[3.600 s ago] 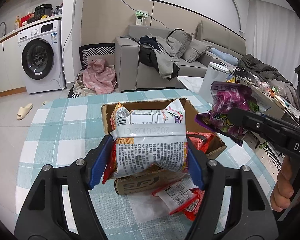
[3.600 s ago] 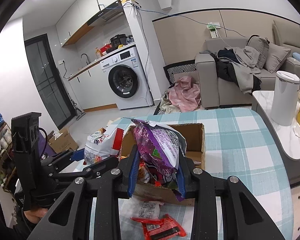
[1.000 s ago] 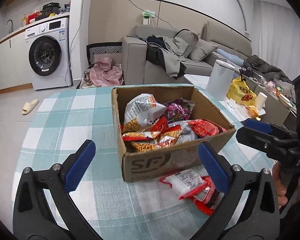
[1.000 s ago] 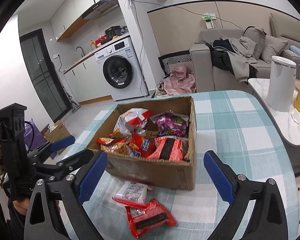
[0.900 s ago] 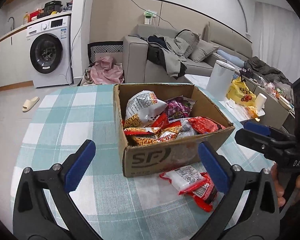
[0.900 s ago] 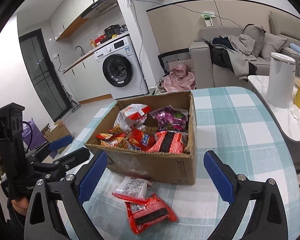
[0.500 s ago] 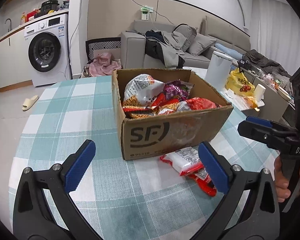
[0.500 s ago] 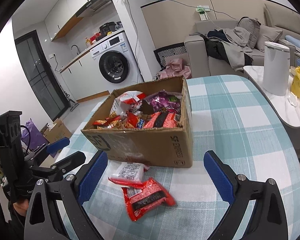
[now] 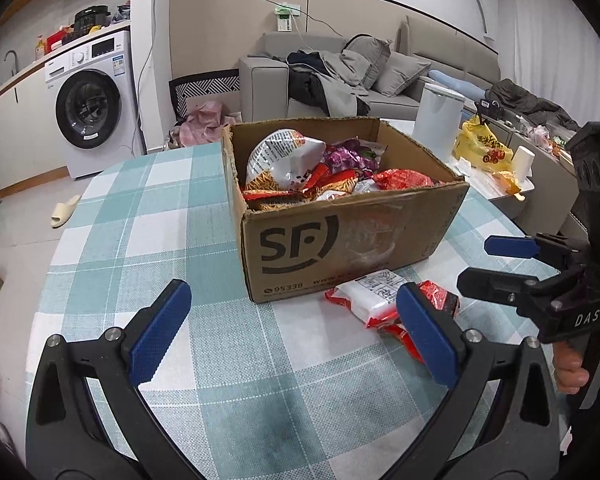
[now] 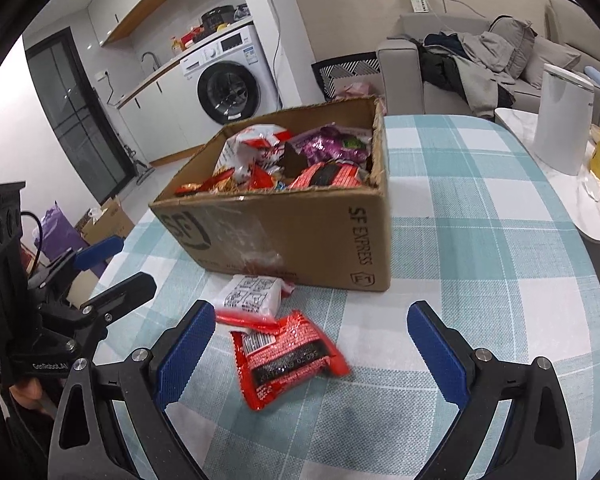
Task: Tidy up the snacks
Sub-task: 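Move both tools back toward the packets lying beside the box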
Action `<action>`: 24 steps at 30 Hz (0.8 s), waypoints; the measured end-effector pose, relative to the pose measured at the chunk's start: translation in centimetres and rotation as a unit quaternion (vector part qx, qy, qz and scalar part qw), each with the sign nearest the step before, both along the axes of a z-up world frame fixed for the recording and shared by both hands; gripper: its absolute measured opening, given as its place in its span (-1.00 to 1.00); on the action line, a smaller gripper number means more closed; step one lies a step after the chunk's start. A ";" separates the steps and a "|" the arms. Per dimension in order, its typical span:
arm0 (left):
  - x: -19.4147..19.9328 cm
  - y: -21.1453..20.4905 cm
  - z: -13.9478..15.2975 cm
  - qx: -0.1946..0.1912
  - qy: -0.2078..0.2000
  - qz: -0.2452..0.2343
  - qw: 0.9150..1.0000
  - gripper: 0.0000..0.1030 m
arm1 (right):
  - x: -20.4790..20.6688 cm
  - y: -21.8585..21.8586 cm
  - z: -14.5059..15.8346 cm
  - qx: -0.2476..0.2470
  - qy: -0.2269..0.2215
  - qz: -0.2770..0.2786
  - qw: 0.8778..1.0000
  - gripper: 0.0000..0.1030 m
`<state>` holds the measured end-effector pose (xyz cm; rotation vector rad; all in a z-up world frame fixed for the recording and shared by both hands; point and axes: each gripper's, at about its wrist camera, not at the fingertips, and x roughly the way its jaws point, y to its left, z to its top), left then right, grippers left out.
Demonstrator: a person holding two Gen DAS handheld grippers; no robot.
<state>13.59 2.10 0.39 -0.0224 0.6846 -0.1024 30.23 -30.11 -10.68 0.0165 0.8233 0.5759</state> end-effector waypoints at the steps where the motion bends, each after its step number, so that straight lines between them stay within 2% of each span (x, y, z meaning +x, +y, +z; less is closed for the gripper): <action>1: 0.1 -0.1 -0.2 0.001 0.002 0.000 1.000 0.98 | 0.0 0.2 -0.3 -0.005 0.004 0.004 1.000 0.91; 9: 1.2 0.0 -1.6 -0.002 0.025 0.000 1.000 0.98 | 0.5 1.5 -2.6 -0.037 0.034 0.022 0.998 0.91; 24: 1.9 0.2 -2.7 -0.013 0.044 0.005 0.999 0.98 | -0.3 4.2 -4.9 -0.090 0.041 0.063 0.993 0.91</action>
